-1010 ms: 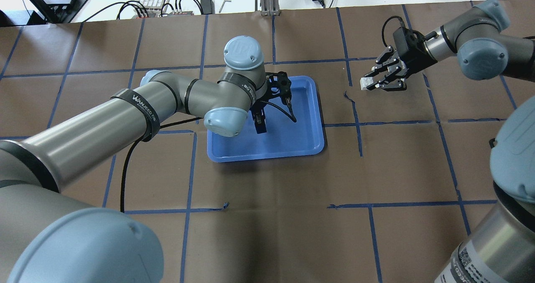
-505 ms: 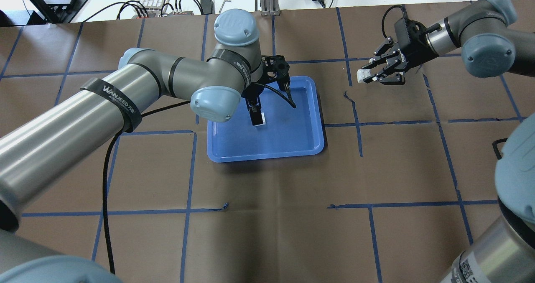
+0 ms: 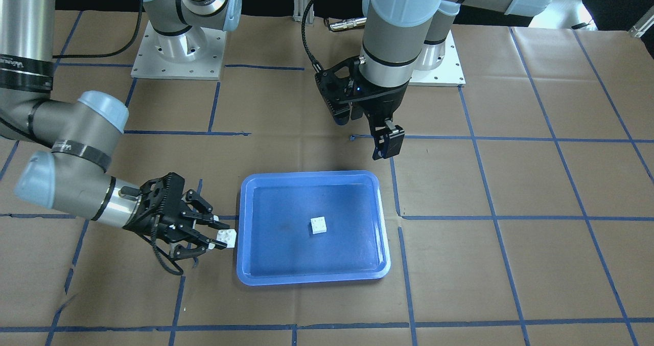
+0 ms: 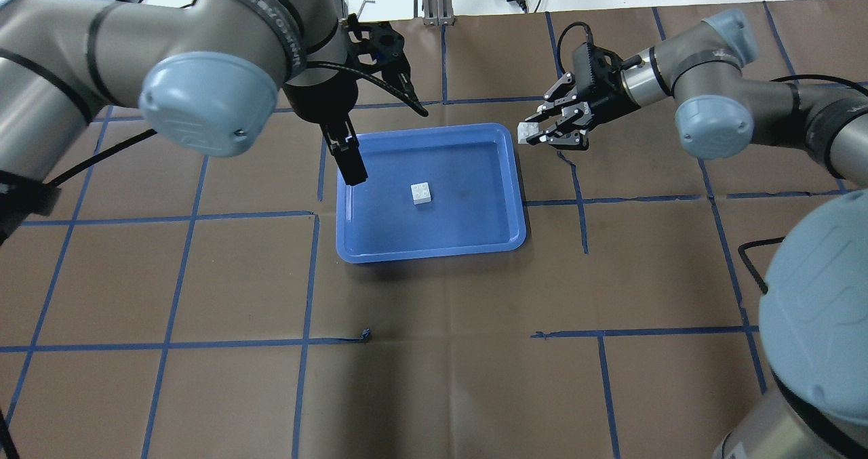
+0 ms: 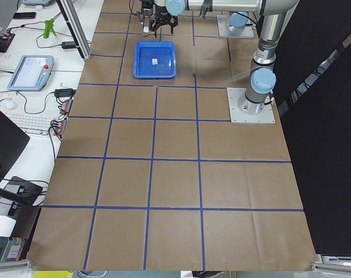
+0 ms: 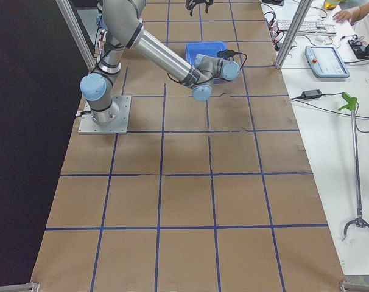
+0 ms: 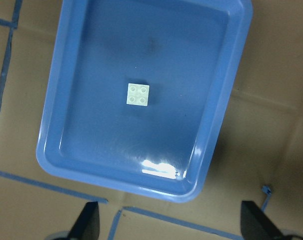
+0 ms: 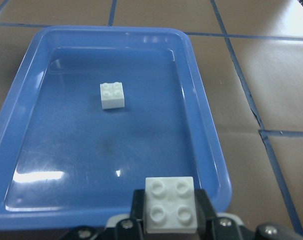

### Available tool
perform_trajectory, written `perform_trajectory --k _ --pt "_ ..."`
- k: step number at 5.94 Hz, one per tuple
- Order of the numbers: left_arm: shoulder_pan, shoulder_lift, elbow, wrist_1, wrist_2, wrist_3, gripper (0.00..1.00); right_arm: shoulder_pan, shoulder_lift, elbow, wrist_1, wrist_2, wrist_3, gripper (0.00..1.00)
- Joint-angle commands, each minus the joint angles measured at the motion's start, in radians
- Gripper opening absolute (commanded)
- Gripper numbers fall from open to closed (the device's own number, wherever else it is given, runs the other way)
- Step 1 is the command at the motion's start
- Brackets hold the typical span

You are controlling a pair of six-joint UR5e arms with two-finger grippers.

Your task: Assemble white blocks and place on blue tray

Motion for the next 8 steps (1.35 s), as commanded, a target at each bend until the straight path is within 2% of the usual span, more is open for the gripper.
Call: perform_trajectory --k 1,4,5,6,8 --pt "0.076 0.065 -0.020 -0.062 0.089 -0.258 1.00 0.128 0.015 0.030 -0.174 -0.014 0.198 0.21" --pt "0.088 0.108 -0.018 -0.053 0.083 -0.884 1.00 0.183 0.093 0.048 -0.243 -0.028 0.202 0.21" --pt "0.103 0.119 -0.017 -0.054 0.083 -0.997 1.00 0.190 0.102 0.061 -0.255 -0.039 0.202 0.22" --pt "0.118 0.128 -0.017 -0.054 0.077 -1.001 1.00 0.196 0.118 0.062 -0.255 -0.037 0.202 0.22" --pt "0.164 0.128 -0.017 -0.044 -0.004 -0.987 1.00 0.214 0.141 0.062 -0.277 -0.040 0.202 0.22"
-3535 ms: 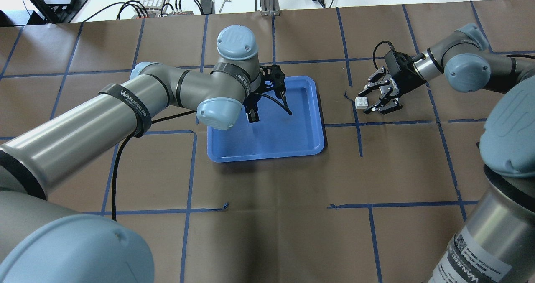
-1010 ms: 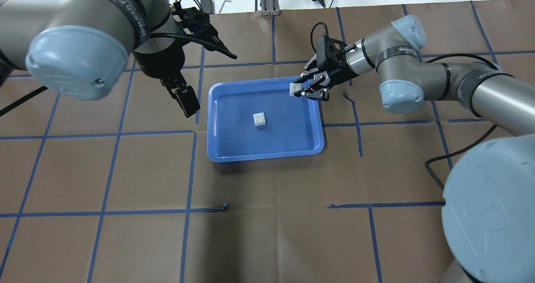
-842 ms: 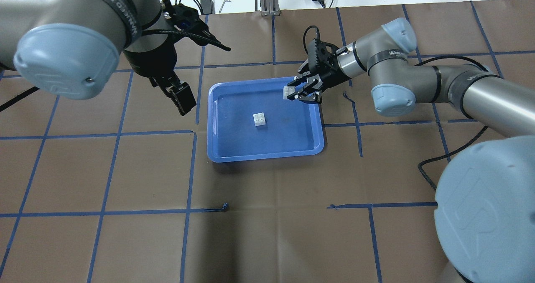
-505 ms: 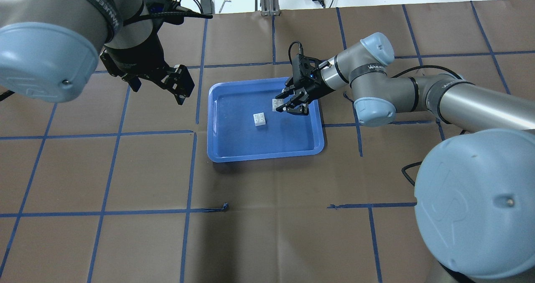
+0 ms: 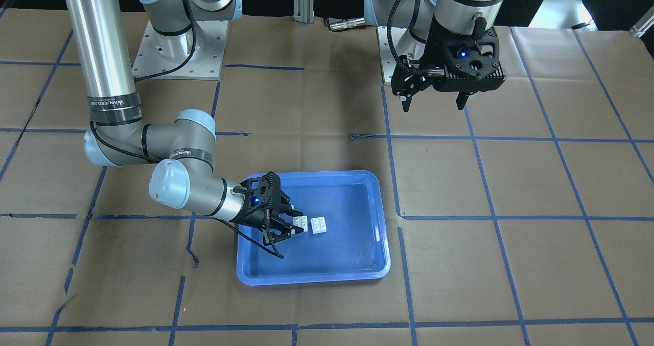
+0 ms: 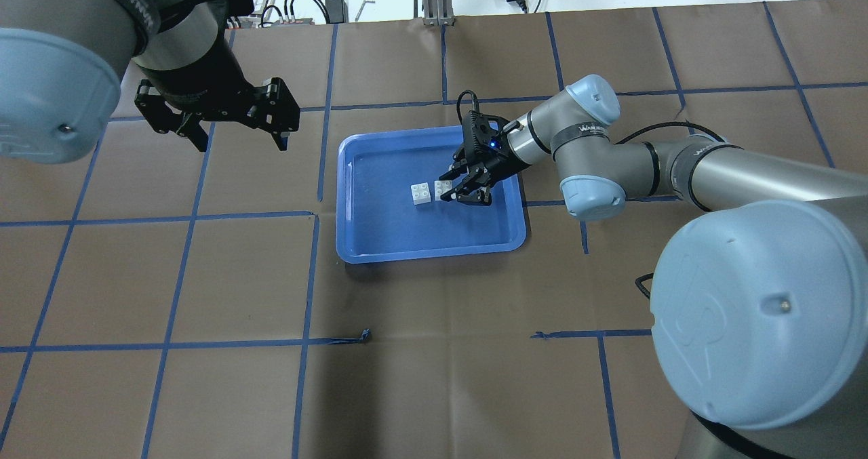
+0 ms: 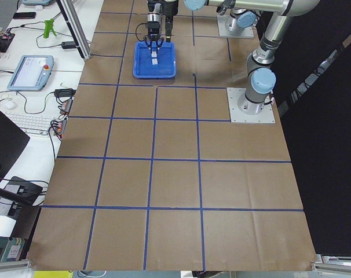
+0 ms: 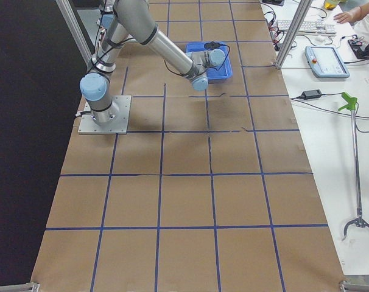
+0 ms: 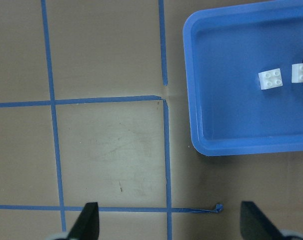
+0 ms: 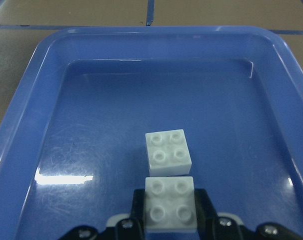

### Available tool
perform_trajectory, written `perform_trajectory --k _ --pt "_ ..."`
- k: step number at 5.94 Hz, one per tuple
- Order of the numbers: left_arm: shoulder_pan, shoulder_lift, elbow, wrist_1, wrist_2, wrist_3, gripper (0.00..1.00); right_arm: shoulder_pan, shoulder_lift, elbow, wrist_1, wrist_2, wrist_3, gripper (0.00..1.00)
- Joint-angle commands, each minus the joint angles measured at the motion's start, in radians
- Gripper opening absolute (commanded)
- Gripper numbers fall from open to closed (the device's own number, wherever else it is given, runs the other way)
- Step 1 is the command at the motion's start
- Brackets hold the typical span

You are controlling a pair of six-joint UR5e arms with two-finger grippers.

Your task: Assemble white blocks and place on blue tray

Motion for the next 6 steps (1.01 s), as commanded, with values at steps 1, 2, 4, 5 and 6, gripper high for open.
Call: perform_trajectory --k 1,2,4,5,6 --pt "0.020 0.002 0.001 0.002 -0.028 0.007 1.00 0.007 0.012 -0.001 -0.010 0.000 0.002 0.22" --pt "0.021 0.011 -0.001 0.001 -0.025 0.007 1.00 0.007 0.019 -0.002 -0.024 0.003 0.030 0.22" --pt "0.024 0.016 -0.001 0.001 -0.026 0.007 1.00 0.007 0.019 -0.003 -0.030 0.005 0.046 0.22" --pt "0.027 0.016 -0.001 -0.001 -0.035 0.007 1.00 0.007 0.019 -0.004 -0.032 0.012 0.084 0.22" --pt "0.026 0.016 -0.001 -0.007 -0.036 0.007 1.00 0.007 0.019 -0.003 -0.032 0.014 0.086 0.22"
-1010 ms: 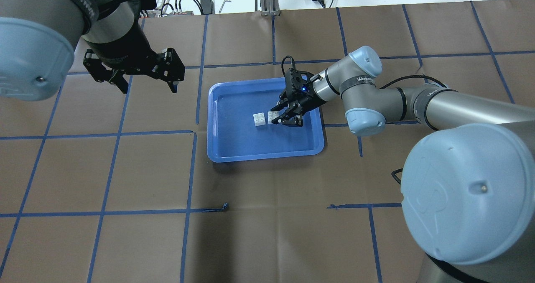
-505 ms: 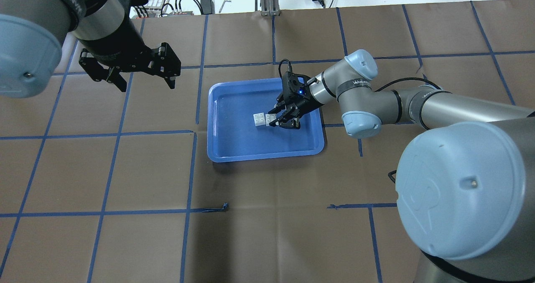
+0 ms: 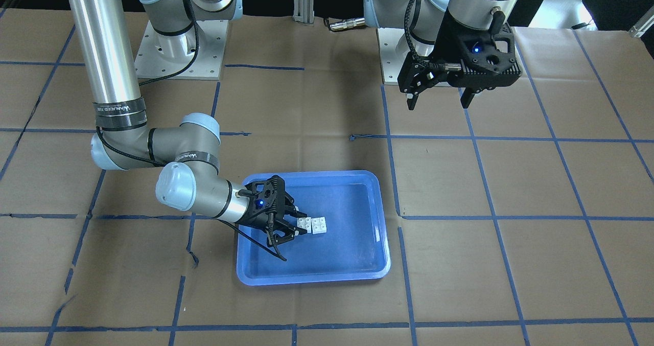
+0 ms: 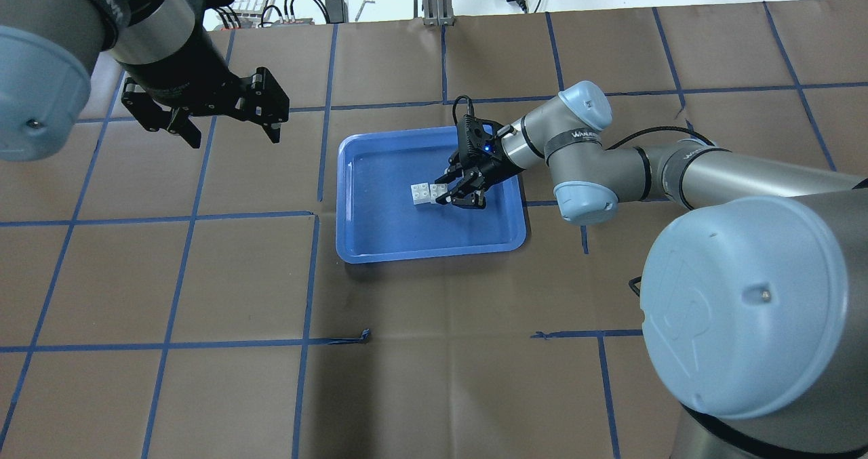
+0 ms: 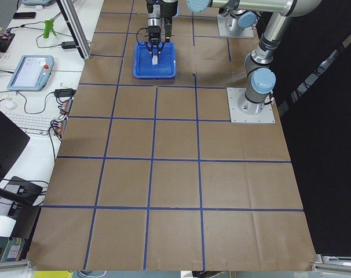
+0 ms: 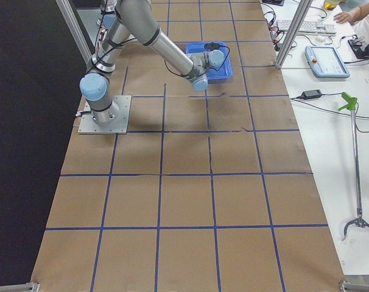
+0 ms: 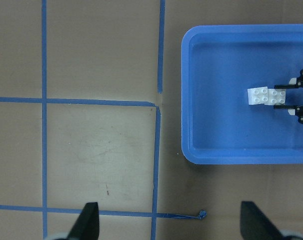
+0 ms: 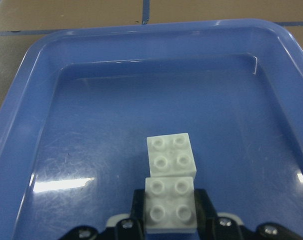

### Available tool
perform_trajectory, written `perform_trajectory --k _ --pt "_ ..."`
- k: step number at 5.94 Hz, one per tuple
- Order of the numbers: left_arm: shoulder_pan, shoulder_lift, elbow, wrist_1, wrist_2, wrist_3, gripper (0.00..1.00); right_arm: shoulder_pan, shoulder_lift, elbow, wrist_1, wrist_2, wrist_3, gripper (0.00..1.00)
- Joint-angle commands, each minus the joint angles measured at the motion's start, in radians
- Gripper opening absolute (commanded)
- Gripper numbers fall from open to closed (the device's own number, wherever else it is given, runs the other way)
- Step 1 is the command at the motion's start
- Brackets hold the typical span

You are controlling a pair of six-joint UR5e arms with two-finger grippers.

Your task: Assemble white blocks and place on blue tray

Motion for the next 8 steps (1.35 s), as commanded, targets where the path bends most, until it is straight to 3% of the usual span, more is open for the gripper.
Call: perform_trajectory --k 1,8 --pt "0.000 0.000 0.002 -0.005 -0.002 0.000 1.00 0.000 -0.002 -0.001 -0.001 0.004 0.032 0.22" --pt "0.004 0.002 0.002 -0.008 0.001 0.000 1.00 0.002 0.001 -0.006 -0.001 0.005 0.046 0.22"
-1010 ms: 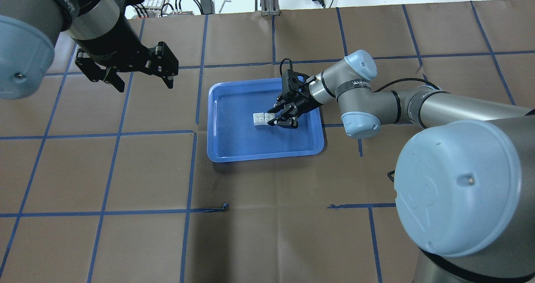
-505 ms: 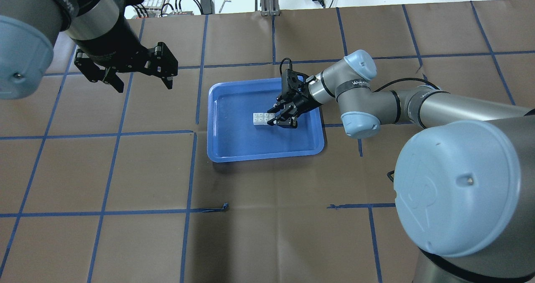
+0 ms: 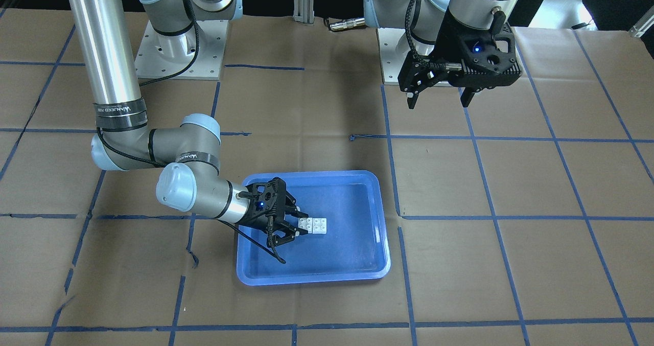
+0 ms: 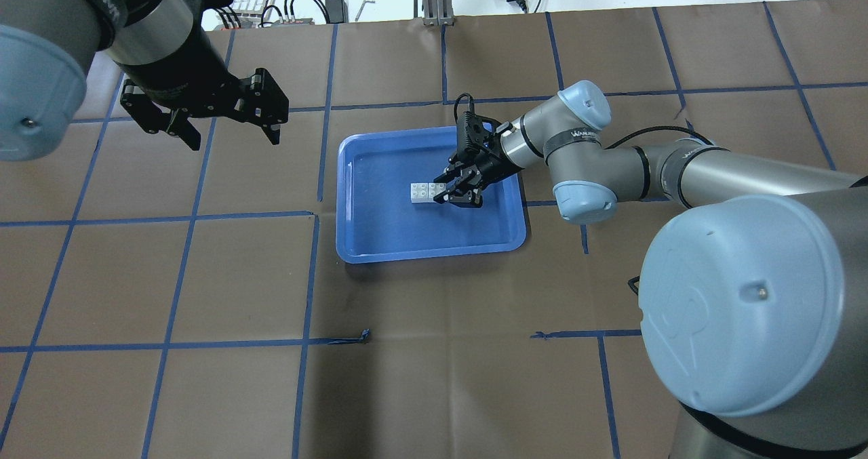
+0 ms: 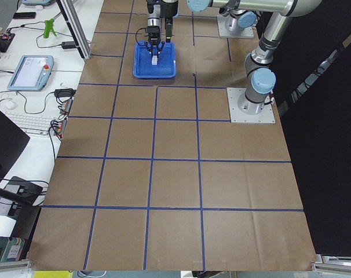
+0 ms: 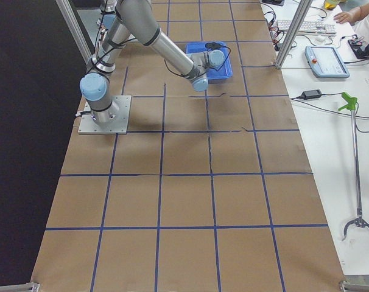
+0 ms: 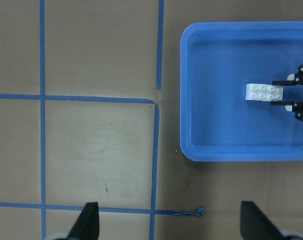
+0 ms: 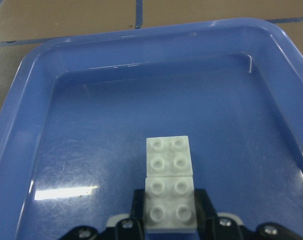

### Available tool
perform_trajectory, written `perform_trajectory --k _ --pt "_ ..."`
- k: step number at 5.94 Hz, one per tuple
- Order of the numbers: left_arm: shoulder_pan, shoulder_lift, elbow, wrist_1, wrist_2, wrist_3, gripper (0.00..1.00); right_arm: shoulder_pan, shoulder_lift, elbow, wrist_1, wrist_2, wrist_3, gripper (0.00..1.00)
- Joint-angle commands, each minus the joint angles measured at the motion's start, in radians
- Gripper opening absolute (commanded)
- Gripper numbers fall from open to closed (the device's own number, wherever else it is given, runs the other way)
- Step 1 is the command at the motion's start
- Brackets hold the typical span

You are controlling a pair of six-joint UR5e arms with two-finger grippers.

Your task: Assemble white blocks and place on blue tray

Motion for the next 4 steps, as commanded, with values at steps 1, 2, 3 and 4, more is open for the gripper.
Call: perform_trajectory --k 1,2,3,4 --pt "0.003 -0.002 -0.001 0.005 -0.002 0.000 1.00 0.000 0.000 -0.002 -0.001 0.000 0.000 0.22" --pt "0.004 -0.002 -0.001 0.006 -0.002 0.000 1.00 0.000 0.000 -0.005 -0.013 -0.001 0.006 0.22" --pt "0.004 -0.001 0.001 0.006 -0.002 0.000 1.00 0.000 0.000 -0.004 -0.015 -0.001 0.013 0.22" --pt "0.003 -0.001 0.001 0.005 0.000 0.000 1.00 0.000 0.002 -0.002 -0.016 -0.001 0.013 0.22"
